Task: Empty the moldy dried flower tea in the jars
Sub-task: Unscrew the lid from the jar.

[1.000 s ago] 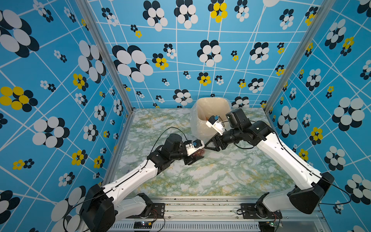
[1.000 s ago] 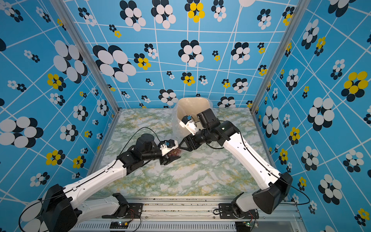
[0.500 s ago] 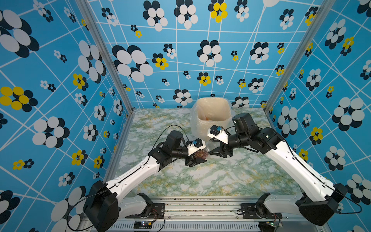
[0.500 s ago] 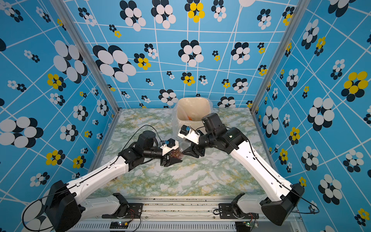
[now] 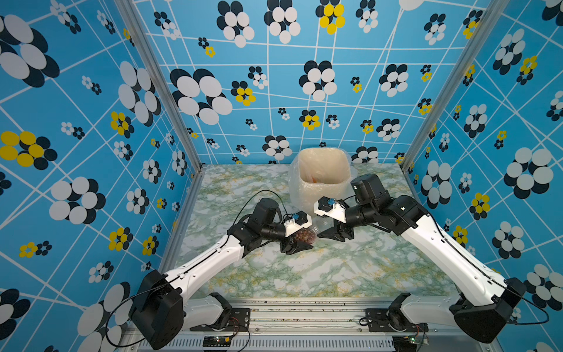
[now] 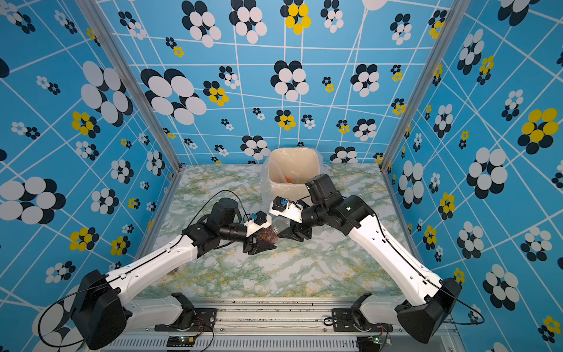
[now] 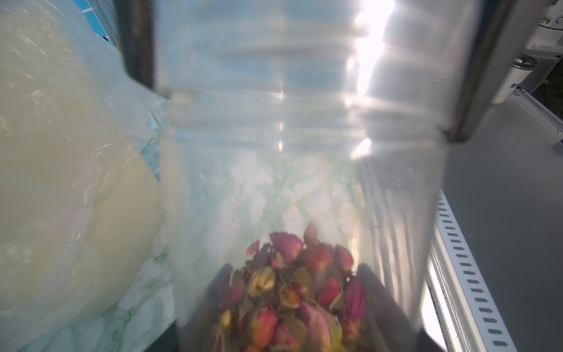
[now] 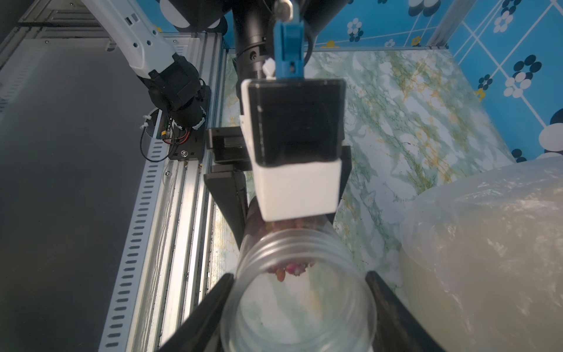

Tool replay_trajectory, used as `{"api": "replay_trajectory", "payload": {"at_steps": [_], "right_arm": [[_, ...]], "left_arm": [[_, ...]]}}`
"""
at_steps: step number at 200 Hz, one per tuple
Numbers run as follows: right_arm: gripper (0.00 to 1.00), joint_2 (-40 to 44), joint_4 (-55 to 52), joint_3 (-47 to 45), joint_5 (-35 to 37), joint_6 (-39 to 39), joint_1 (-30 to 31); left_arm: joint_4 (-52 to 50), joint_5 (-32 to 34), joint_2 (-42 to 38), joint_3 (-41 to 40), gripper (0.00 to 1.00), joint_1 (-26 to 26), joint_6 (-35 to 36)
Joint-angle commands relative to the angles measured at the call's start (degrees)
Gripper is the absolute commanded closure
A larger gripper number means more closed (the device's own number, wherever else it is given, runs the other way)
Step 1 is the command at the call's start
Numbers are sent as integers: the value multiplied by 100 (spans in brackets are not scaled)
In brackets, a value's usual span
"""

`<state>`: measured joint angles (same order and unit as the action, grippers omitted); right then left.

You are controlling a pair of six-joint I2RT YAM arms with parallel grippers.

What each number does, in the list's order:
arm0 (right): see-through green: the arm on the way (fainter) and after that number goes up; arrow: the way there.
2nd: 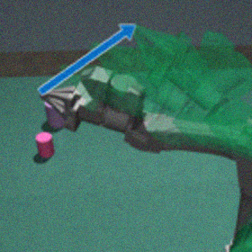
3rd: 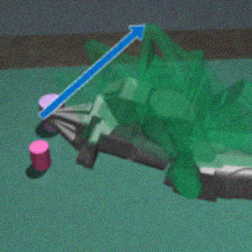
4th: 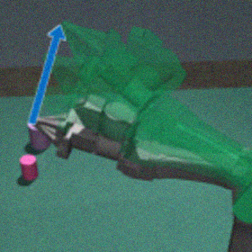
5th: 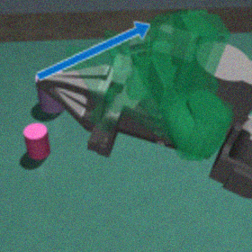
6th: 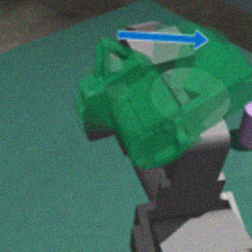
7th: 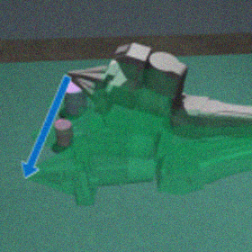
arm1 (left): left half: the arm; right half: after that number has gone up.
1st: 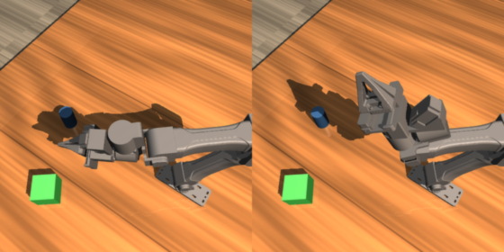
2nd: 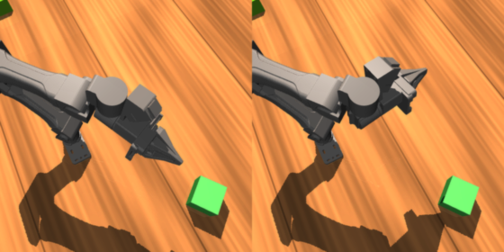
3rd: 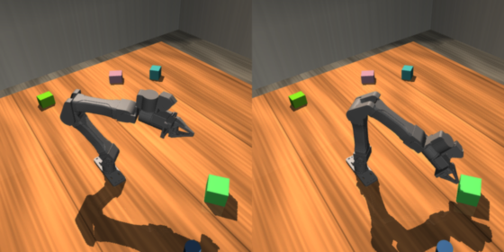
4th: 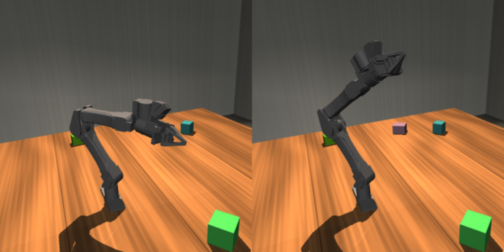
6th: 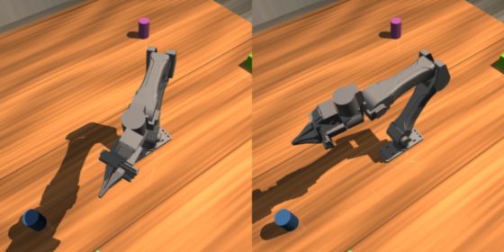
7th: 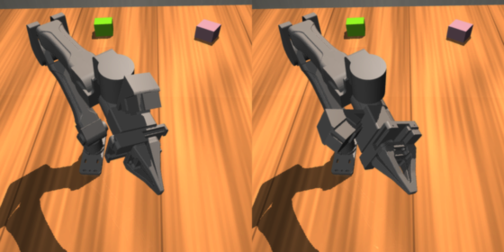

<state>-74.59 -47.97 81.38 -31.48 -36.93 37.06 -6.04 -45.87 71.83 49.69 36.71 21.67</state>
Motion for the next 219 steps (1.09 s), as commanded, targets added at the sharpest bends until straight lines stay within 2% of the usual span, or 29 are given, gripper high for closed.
{"api": "replay_trajectory", "payload": {"at_steps": [1,11,27,62,92,128,163,219], "right_arm": [[18,180,1058,-94,284,756,-95],[9,334,1339,-148,150,1350,-115],[1,623,1925,-365,-27,2339,-146],[1,1085,2511,-698,342,4335,-181],[2,731,1495,-219,1049,5625,-199],[4,285,559,114,1240,6059,-199],[5,92,558,79,1029,6223,-199],[13,-191,770,67,790,6379,-190]], "left_arm": [[109,209,-167,1,85,29,-139],[275,593,-256,-99,85,27,-128],[411,1114,-359,-182,85,17,-48],[714,1964,-505,-331,84,42,72],[828,2437,-624,-381,84,91,242],[798,2848,-679,-370,84,206,464],[745,3026,-678,-364,84,306,574],[618,3158,-688,-312,84,391,691]]}}
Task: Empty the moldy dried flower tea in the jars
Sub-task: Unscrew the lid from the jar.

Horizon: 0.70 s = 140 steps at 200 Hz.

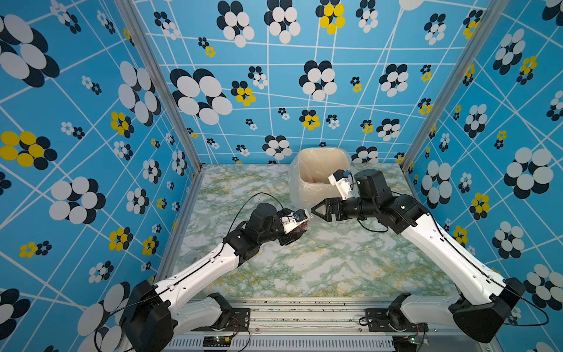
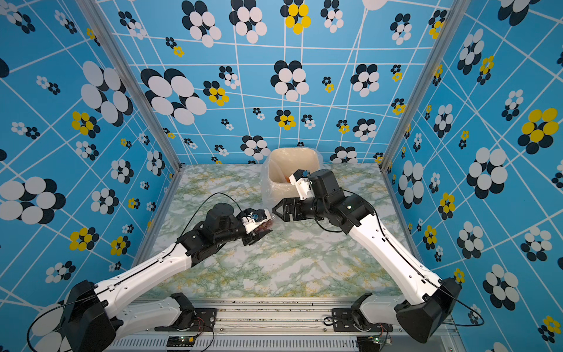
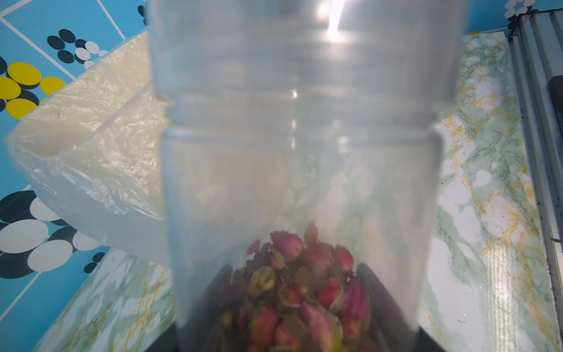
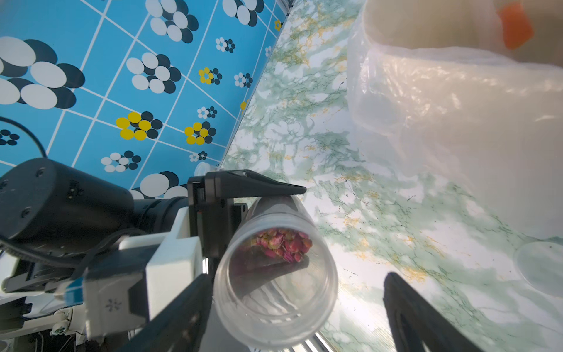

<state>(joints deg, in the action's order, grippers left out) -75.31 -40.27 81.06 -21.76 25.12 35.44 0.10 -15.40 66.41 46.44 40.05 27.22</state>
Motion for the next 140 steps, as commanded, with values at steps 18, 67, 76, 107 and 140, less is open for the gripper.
{"api": "replay_trajectory", "payload": {"at_steps": [18,67,76,107,140], "right_arm": [[16,-185,67,73,-284,212,-20],[21,-247,196,68,-588,267,80],[22,-256,179,68,-593,249,100],[28,-321,39,94,-614,128,156],[41,-347,-55,103,-620,-31,182]], "left_arm": [[-10,158,-146,23,84,76,160],[-54,219,-128,49,84,108,204],[-54,221,-129,54,84,107,204],[-76,246,-100,76,84,116,204],[-105,224,-58,106,84,117,187]]}}
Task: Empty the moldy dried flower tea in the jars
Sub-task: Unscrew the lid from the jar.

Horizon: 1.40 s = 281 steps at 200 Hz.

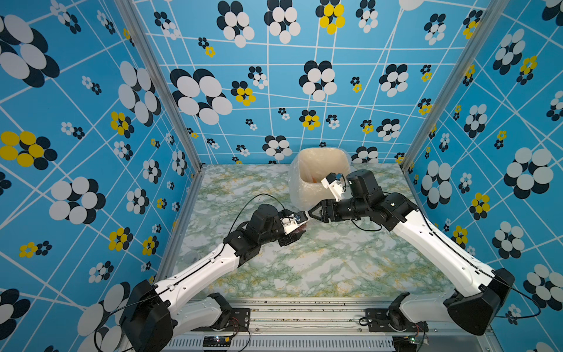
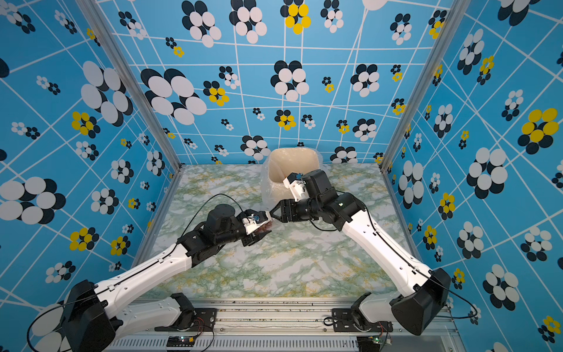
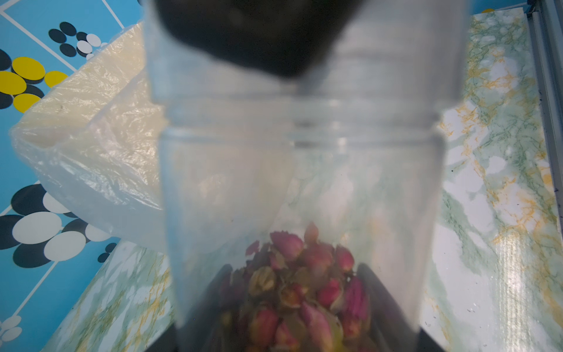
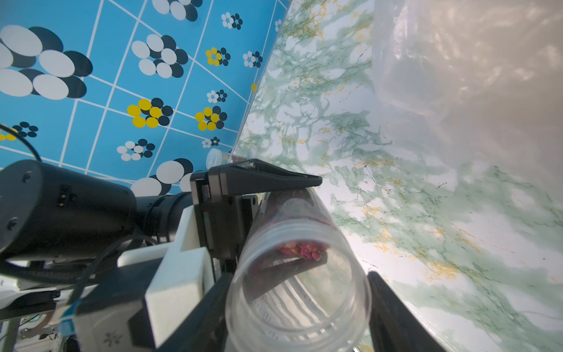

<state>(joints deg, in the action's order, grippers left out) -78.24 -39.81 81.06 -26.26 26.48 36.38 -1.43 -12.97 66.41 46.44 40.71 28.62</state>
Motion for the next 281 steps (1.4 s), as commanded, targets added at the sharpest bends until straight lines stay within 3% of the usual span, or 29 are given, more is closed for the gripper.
{"api": "replay_trajectory", "payload": {"at_steps": [1,39,74,97,132,171,197,281], "right_arm": [[42,-57,-103,103,-174,-172,88],[52,-98,-321,242,-446,-1076,88],[59,102,-679,153,-706,-3355,88],[72,247,-705,137,-430,-4395,88],[71,347,-776,186,-226,-5511,96],[69,401,-752,167,-19,-6114,108],[67,507,-530,54,200,-6208,132],[63,1120,272,-512,503,-5637,141]], "left_arm": [[47,-20,-54,109,85,51,47],[-77,-587,-58,142,86,35,-71],[-358,-2376,-32,216,86,-188,-403],[-588,-3208,94,353,86,-328,-661],[-876,-3913,214,467,85,-463,-784],[-898,-4392,276,498,85,-563,-937],[-869,-4328,331,485,85,-599,-983],[-567,-2924,141,327,85,-597,-901]]}}
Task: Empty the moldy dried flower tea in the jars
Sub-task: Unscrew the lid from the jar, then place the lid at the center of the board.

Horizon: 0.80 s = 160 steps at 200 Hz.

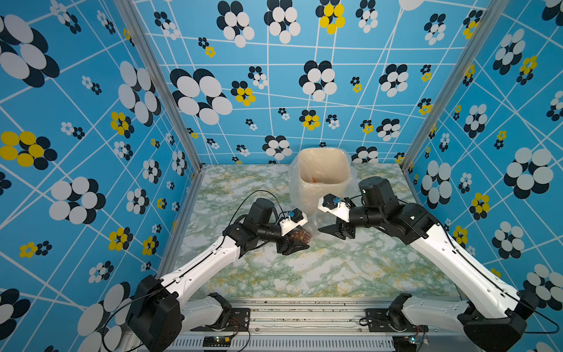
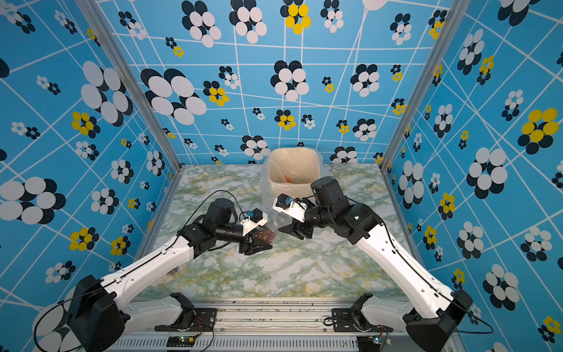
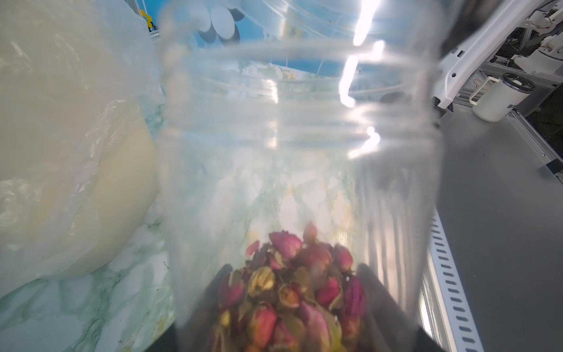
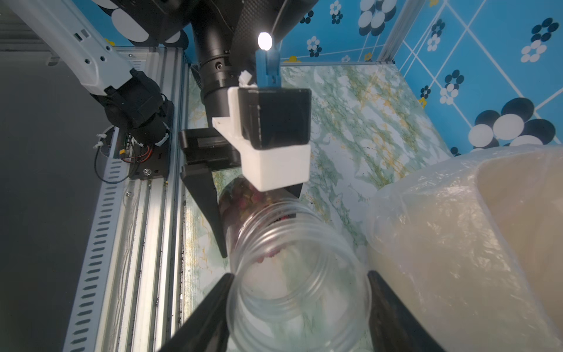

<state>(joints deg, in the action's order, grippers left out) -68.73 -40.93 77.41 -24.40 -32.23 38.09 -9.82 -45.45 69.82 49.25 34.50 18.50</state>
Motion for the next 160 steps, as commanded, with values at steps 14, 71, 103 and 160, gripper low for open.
{"api": "replay_trajectory", "payload": {"at_steps": [14,71,103,160], "right_arm": [[62,223,400,-224,411,404,-32],[61,189,536,-815,1170,1328,-30],[60,-58,762,-1156,1541,1945,-30],[60,-672,1562,-1811,1845,2958,-10]], "left_arm": [[402,673,-290,-27,85,24,110],[1173,2265,-848,-506,85,-39,-46],[1415,2776,-1068,-646,85,-71,-152],[1677,3228,-1198,-776,85,-112,-241]]}}
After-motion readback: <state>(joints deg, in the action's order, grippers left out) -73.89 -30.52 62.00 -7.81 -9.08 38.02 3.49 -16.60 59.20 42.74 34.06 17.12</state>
